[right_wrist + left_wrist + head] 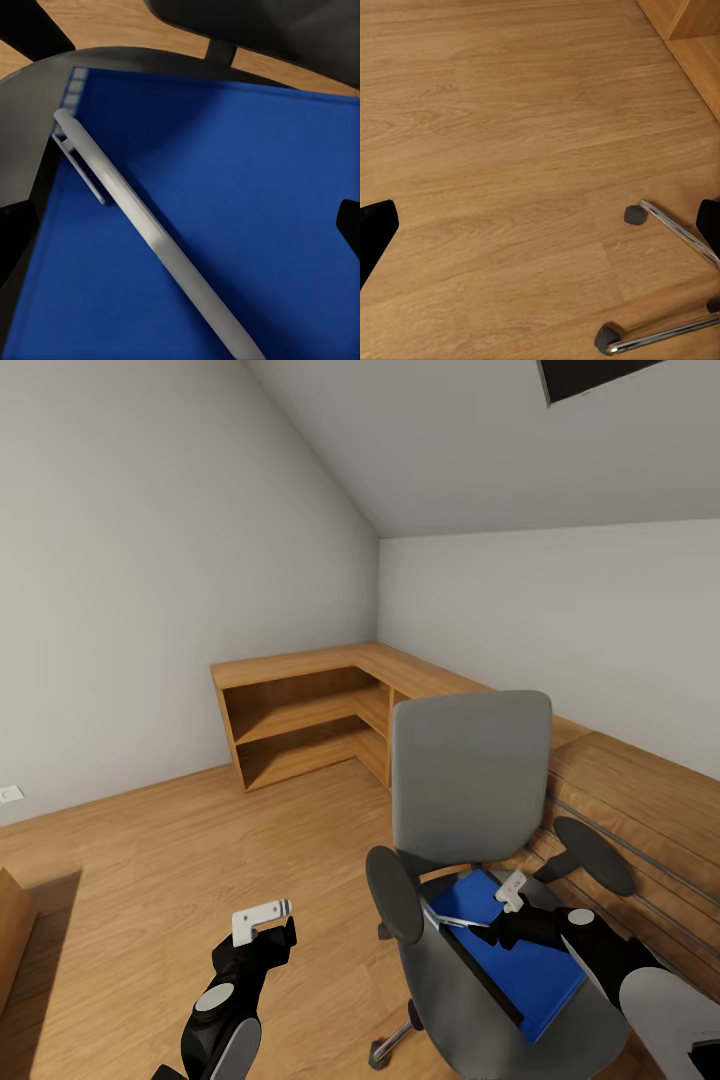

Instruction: In the bedroom, organize the workspace by keeping the computer under the desk, ensuring the monitor is on the desk, placing the keyboard on the desk next to the monitor, placing the mouse on the desk next to the keyboard, moving the folder from the swivel chair onto the desk next to the mouse, stacking the notebook on top of the folder with the pen on top of the notebook, and positioning the swivel chair next to the desk.

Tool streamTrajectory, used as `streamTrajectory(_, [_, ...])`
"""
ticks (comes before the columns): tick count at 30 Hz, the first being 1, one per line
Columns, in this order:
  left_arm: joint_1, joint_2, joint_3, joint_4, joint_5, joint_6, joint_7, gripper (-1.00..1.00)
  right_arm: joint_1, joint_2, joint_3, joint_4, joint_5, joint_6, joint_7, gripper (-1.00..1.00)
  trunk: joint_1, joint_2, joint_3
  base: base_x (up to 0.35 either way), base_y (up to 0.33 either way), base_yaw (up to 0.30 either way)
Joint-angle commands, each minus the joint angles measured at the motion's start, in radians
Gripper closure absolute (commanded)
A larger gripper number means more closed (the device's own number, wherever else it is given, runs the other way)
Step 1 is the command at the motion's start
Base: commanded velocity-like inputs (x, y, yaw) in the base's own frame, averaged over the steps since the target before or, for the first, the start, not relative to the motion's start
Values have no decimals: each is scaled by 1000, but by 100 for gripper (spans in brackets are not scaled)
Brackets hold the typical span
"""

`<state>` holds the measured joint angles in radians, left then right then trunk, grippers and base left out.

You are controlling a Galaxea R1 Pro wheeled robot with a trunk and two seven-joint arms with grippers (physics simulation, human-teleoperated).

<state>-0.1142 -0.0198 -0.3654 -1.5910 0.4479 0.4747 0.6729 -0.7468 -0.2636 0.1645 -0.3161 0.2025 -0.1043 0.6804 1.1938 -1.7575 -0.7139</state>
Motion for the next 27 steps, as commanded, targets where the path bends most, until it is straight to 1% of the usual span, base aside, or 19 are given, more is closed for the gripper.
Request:
streamTrajectory(1, [-1, 0, -1, -1, 8, 2, 8, -100, -1, 0, 0, 0, 11, -9, 1, -100, 0, 0, -1, 0, 0, 0])
streamTrajectory(19, [-1, 0, -1, -1, 8, 2, 9, -100, -1, 0, 0, 0, 11, -9, 1, -100, 0, 0, -1, 0, 0, 0])
streamTrajectory(22, [-1, 0, -1, -1, 8, 2, 10, -100, -1, 0, 0, 0, 11, -9, 1, -100, 11, -21, -10, 0, 0, 0])
streamTrajectory(27, [-1, 0, -1, -1, 8, 2, 9, -100, 0, 0, 0, 0, 11, -9, 1, -100, 11, -21, -10, 0, 0, 0])
